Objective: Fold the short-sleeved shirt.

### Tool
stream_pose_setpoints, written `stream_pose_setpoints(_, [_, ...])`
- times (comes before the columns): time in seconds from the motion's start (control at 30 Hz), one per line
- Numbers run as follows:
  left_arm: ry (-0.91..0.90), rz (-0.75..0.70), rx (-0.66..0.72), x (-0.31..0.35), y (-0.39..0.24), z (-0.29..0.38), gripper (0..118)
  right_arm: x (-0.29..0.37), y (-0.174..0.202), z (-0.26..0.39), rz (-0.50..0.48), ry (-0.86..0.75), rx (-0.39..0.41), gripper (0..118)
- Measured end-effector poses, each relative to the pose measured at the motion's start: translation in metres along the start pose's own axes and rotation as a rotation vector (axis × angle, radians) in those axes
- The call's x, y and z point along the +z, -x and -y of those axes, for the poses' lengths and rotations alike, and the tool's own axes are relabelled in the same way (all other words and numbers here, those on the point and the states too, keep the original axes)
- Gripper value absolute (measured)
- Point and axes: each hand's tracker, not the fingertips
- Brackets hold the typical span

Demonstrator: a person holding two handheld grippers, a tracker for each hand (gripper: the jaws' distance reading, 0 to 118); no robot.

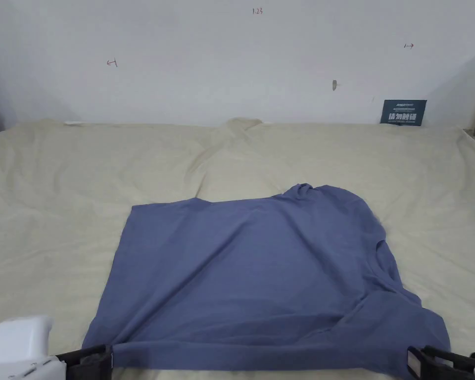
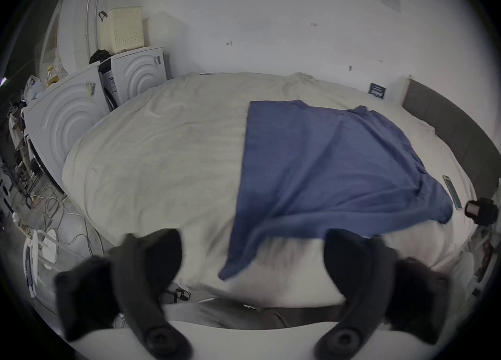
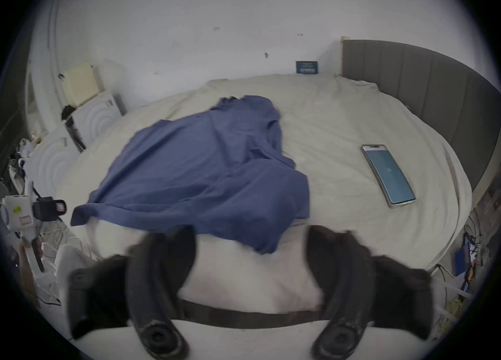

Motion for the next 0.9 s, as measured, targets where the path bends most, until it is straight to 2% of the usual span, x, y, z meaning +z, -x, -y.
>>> stream_pose_setpoints(0.03, [-0.001,-0.01,-0.017,0.002,-0.005,0.007,78,0.003,0.004,0.004,0.015,-0.005,-0.001,55])
stream_pose_setpoints(0.07, [0.006,-0.047,-0.042,0.002,-0.009,0.01,48,0.004,0.009,0.007,0.02,-0.01,0.002,23])
stream_pose_setpoints(0.1, [0.031,-0.067,-0.065,-0.002,-0.013,0.014,6,0.001,0.013,0.01,0.027,-0.013,0.013,2])
stream_pose_setpoints(0.17, [0.068,-0.04,-0.065,-0.007,-0.015,0.021,3,-0.003,0.018,0.016,0.003,0.021,0.042,0])
stream_pose_setpoints(0.37, [0.086,-0.022,-0.017,-0.013,-0.008,0.026,3,-0.016,0.028,0.022,-0.022,0.068,0.049,0])
stream_pose_setpoints(0.4, [0.083,-0.025,-0.016,-0.014,-0.007,0.023,8,-0.018,0.029,0.022,-0.025,0.078,0.055,0])
stream_pose_setpoints(0.43, [0.058,-0.037,-0.016,-0.016,-0.005,0.019,29,-0.019,0.029,0.021,-0.028,0.077,0.052,0])
stream_pose_setpoints(0.5, [0.044,-0.056,-0.033,-0.021,-0.002,0.011,90,-0.021,0.027,0.017,-0.039,0.08,0.042,0])
stream_pose_setpoints(0.53, [0.056,-0.081,-0.047,-0.025,-0.003,0.007,93,-0.022,0.026,0.016,-0.045,0.08,0.033,0])
stream_pose_setpoints(0.6, [0.028,-0.106,-0.064,-0.032,-0.002,0.002,93,-0.024,0.025,0.014,-0.054,0.083,0.023,0])
stream_pose_setpoints(0.73, [0.106,-0.133,-0.135,-0.063,-0.005,-0.003,91,-0.029,0.024,0.01,-0.051,0.091,0.036,0])
stream_pose_setpoints(0.77, [0.142,-0.156,-0.139,-0.07,-0.007,-0.004,80,-0.03,0.024,0.009,-0.052,0.097,0.036,0])
stream_pose_setpoints(0.8, [0.156,-0.17,-0.13,-0.074,-0.008,-0.003,48,-0.031,0.024,0.009,-0.05,0.101,0.036,0])
stream_pose_setpoints(0.83, [0.139,-0.145,-0.13,-0.075,-0.009,-0.002,26,-0.031,0.023,0.009,-0.049,0.102,0.035,0])
stream_pose_setpoints(0.87, [0.146,-0.128,-0.119,-0.074,-0.009,-0.002,17,-0.031,0.021,0.009,-0.048,0.104,0.033,0])
stream_pose_setpoints(0.9, [0.16,-0.106,-0.097,-0.074,-0.009,-0.002,17,-0.031,0.02,0.008,-0.045,0.108,0.031,0])
